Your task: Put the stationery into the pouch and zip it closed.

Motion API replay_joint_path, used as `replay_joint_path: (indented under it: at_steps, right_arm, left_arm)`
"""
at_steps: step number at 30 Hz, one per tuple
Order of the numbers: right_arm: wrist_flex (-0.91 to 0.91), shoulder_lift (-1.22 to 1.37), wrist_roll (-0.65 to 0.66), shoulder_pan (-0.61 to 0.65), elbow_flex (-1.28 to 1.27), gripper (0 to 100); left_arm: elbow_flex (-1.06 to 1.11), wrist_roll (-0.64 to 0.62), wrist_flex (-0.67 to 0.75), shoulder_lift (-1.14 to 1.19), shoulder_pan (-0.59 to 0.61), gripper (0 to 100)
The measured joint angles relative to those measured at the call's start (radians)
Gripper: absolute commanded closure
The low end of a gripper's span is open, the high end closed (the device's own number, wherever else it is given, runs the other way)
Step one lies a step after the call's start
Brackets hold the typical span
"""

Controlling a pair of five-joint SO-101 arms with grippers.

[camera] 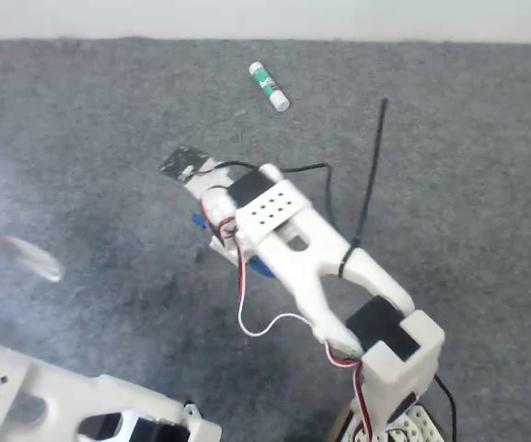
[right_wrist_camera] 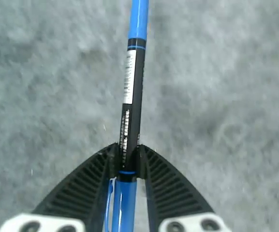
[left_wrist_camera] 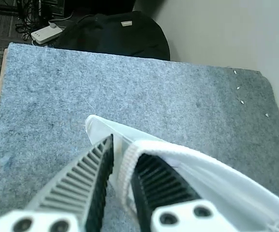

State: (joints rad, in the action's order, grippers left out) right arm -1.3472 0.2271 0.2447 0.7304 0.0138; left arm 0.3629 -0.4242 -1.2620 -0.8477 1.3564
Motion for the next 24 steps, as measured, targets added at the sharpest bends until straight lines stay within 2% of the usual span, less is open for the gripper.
replay_joint_path:
  at_steps: [6,13,18,24]
  right_arm:
    - [-0.091,-0.012,0.000,-0.051,0.000,99.2]
    - [-0.097,-0.012,0.000,-0.081,0.000,98.7]
    - [-0.097,-0.012,0.000,-0.081,0.000,88.3]
    - [-0.097,-0.012,-0.006,-0.080,-0.025,87.9]
  left_arm:
    - [0.000,0.000,0.000,0.000,-0.003,99]
    - [0.000,0.000,0.000,0.000,-0.003,99]
    - [0.000,0.000,0.000,0.000,-0.003,99]
    - [0.000,0.000,0.000,0.000,-0.003,99]
